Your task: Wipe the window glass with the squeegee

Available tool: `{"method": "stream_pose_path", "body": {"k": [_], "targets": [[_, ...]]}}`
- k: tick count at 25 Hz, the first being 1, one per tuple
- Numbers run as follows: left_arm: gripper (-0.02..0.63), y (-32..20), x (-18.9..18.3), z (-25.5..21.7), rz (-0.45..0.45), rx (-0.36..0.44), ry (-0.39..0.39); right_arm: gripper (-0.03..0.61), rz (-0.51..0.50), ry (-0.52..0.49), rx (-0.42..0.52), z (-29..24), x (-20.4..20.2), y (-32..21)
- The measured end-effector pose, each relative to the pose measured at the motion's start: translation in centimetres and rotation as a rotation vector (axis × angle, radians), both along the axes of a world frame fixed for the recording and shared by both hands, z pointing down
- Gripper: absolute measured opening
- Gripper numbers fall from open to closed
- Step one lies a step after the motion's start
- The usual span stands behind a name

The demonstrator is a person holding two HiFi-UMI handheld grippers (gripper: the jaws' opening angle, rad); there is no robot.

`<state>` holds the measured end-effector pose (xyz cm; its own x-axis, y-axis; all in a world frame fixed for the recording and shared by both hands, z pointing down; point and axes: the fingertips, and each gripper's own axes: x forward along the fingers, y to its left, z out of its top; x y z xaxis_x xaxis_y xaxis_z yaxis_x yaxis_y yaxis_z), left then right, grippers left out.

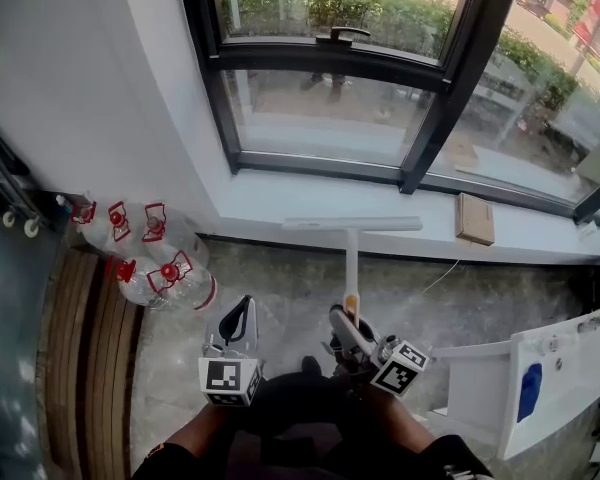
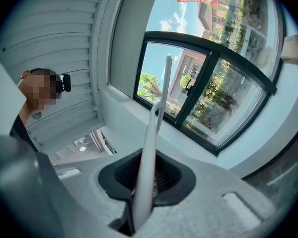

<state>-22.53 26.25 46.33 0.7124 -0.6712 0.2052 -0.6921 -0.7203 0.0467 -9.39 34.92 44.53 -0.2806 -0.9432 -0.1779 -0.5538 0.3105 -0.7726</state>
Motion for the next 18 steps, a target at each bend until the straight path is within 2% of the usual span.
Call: {"method": "stream_pose_path", "body": {"k": [8, 13, 18], "targets": [[0.009, 0.0, 1.6, 0.8, -0.044, -0.009, -0.019, 0.035, -0.036, -0.007, 0.001, 0.7, 2.2, -0.3], [0.009, 0.5, 3.1, 0.7, -0.061, -0.012, -0.005, 0.035, -0.045, -0.004, -0.006, 1.2, 4.0, 0.0], [0.009, -0.3, 3.2, 1.2, -0.078, -0.017, -0.027, 0.035, -0.045, -0.015, -0.026, 1.9, 4.8, -0.6]]}}
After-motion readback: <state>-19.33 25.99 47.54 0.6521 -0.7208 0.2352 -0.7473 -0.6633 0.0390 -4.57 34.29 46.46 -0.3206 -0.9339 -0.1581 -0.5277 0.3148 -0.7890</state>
